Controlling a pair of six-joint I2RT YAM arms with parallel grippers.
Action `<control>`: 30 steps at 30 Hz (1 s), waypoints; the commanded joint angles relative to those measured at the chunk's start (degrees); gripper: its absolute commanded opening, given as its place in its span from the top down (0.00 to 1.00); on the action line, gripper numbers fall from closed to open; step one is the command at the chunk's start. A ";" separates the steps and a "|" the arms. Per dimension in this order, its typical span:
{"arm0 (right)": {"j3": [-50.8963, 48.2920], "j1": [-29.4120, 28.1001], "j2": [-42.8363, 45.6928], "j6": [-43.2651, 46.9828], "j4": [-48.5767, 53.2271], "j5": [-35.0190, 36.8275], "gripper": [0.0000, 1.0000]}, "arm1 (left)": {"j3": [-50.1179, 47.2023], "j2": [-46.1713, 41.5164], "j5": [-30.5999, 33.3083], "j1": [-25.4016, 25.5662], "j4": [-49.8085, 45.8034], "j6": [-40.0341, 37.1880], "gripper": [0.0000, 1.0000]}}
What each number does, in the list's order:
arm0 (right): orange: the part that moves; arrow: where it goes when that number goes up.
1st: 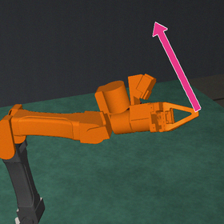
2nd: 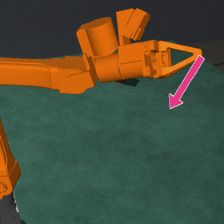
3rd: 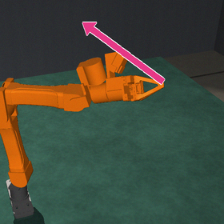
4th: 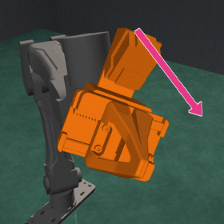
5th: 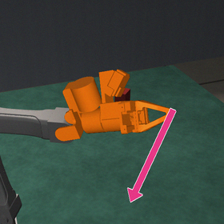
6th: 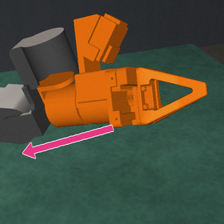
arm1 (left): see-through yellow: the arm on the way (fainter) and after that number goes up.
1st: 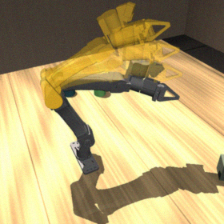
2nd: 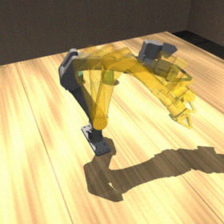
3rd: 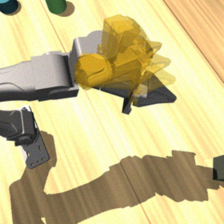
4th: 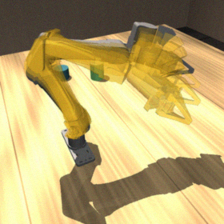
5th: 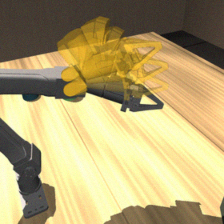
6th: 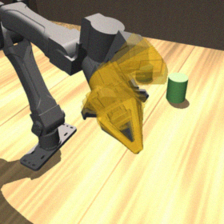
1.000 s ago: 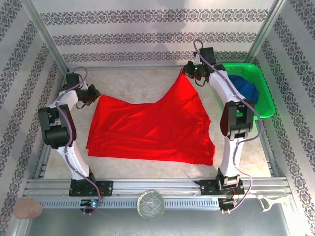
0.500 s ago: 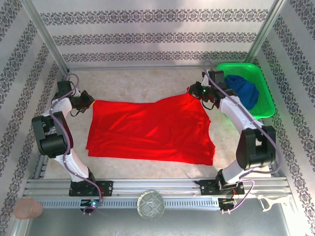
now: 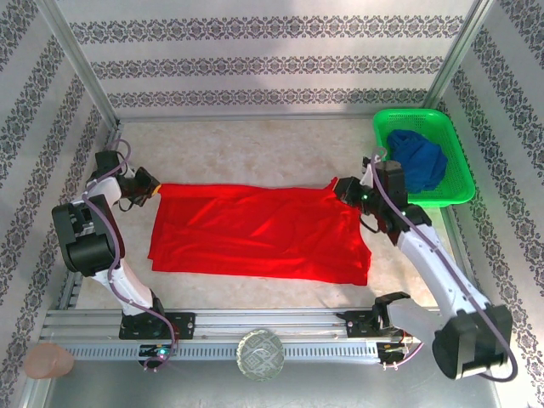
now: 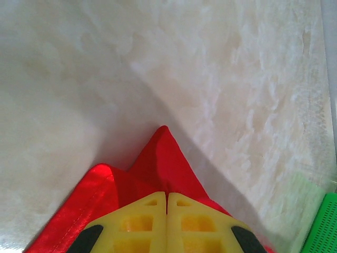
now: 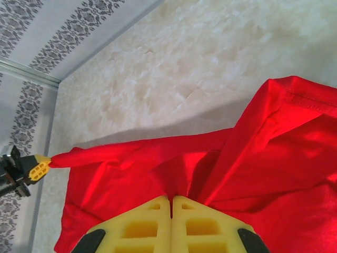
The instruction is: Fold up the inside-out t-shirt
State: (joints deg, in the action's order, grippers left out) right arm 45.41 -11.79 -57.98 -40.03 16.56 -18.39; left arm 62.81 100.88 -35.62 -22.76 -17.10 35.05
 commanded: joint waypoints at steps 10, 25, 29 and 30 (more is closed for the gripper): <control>-9.48 -1.79 18.70 -3.94 13.09 5.56 1.00 | -5.68 -7.06 -0.25 -1.62 4.17 5.73 1.00; -23.94 -5.98 27.37 -9.99 14.91 6.77 0.89 | -14.23 -5.38 3.79 -1.67 7.25 6.44 0.92; -24.57 -7.41 27.38 -9.88 18.69 9.27 0.45 | -12.31 -2.11 3.25 -1.67 7.08 5.14 0.62; -23.52 -7.38 27.64 -9.27 19.38 9.93 0.45 | -11.54 -2.46 3.27 -1.67 6.27 4.21 0.58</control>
State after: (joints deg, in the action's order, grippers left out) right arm 20.60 -18.65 -31.29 -48.99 34.22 -11.60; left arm 49.12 97.73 -32.80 -23.75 -11.44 40.86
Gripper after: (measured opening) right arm 0.543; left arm 0.383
